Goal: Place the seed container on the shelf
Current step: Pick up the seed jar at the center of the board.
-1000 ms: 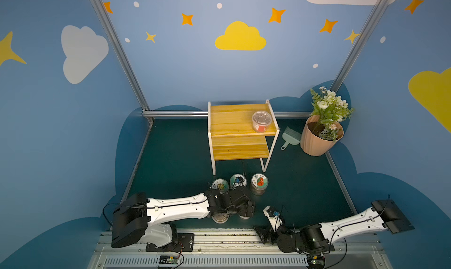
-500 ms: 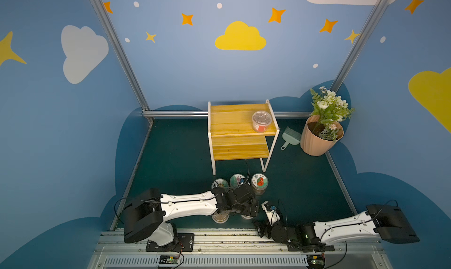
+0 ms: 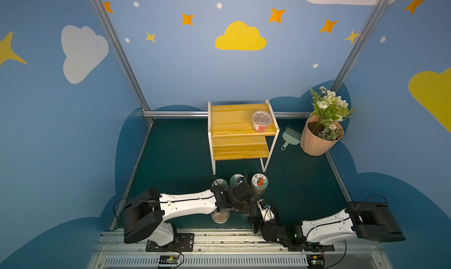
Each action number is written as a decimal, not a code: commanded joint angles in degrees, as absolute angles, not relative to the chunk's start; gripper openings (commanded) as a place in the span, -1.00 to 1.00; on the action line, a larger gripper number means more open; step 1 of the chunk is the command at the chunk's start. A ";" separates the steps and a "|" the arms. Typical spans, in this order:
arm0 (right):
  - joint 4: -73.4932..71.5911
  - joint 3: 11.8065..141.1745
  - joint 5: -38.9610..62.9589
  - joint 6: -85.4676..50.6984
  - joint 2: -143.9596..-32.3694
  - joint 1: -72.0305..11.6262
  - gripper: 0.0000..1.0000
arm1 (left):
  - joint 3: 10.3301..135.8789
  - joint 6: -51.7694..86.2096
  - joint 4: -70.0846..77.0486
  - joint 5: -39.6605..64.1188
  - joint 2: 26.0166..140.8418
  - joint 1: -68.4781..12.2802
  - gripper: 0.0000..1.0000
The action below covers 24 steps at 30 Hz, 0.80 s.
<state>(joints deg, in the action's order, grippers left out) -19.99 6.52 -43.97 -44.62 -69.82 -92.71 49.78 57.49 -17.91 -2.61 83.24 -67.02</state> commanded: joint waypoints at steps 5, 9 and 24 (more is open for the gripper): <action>-21.29 6.85 -36.47 -38.71 -70.18 -93.20 0.96 | 47.92 58.90 -12.82 -1.23 80.16 -65.92 1.00; -23.08 7.32 -36.55 -37.84 -72.45 -93.25 0.96 | 49.68 58.18 -11.78 0.88 83.20 -65.74 1.00; -17.20 6.21 -40.71 -38.41 -65.29 -93.69 0.96 | 49.51 57.49 -1.27 4.53 84.11 -65.82 1.00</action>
<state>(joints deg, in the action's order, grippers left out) -20.23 6.04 -43.53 -41.12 -67.33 -92.71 47.99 58.33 -13.39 1.58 84.75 -65.49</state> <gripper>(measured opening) 0.980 0.998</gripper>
